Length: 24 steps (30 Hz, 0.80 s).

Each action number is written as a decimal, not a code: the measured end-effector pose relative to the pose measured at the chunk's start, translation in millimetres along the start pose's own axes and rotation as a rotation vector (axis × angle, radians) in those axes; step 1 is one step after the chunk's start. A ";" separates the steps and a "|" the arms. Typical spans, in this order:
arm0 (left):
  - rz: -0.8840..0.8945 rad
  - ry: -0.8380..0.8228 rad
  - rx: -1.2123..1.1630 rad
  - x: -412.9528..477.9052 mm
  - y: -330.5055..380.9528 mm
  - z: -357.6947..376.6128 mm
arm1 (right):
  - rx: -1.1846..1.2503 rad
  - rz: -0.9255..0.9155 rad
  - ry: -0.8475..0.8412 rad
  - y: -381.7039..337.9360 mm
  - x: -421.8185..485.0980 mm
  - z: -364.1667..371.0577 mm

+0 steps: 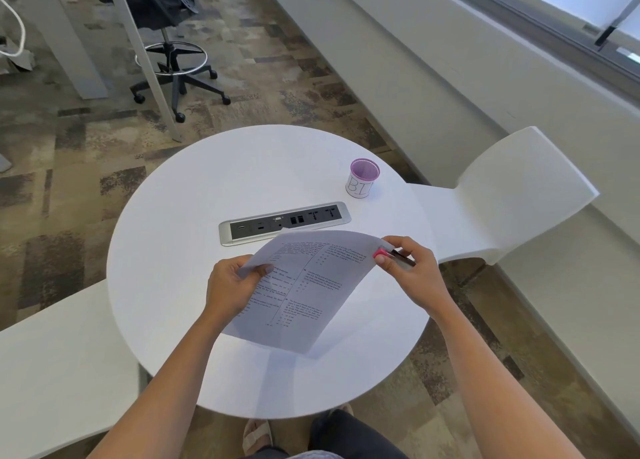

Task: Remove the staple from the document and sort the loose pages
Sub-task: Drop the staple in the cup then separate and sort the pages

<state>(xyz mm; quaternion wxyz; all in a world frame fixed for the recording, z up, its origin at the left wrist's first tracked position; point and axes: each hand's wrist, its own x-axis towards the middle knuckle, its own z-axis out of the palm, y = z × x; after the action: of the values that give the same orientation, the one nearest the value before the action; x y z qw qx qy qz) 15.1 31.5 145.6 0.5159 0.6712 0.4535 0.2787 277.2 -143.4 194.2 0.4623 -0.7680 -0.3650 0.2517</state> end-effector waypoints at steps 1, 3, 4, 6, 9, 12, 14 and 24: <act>0.000 0.004 -0.001 0.0 0.0 0.3 | -0.008 0.001 -0.004 0.0 0.6 -0.5; -0.003 0.008 -0.006 0.1 0.1 0.6 | -0.018 0.002 -0.008 -0.4 1.8 -0.9; -0.004 0.009 -0.008 0.0 0.1 0.6 | -0.019 0.004 -0.008 -1.1 2.3 -1.1; -0.002 0.012 -0.012 0.1 -0.1 0.6 | -0.023 0.011 -0.010 -2.5 2.9 -1.2; -0.006 0.011 -0.019 -0.1 0.2 1.0 | -0.017 0.009 -0.009 -3.9 2.4 -1.1; -0.014 0.009 -0.034 -0.6 1.3 1.7 | -0.010 0.004 -0.009 -4.7 1.7 -0.7; -0.013 0.007 -0.034 -1.0 1.1 1.6 | -0.004 0.007 -0.011 -5.1 1.4 -0.6; 0.008 0.007 -0.002 -1.8 -0.4 -0.4 | -0.128 0.017 -0.044 -4.4 4.7 -1.5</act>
<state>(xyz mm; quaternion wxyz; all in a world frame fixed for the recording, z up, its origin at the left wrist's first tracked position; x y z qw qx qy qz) 13.9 30.1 145.5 0.5140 0.6715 0.4523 0.2835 279.7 -139.2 198.6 0.4020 -0.7933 -0.3837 0.2487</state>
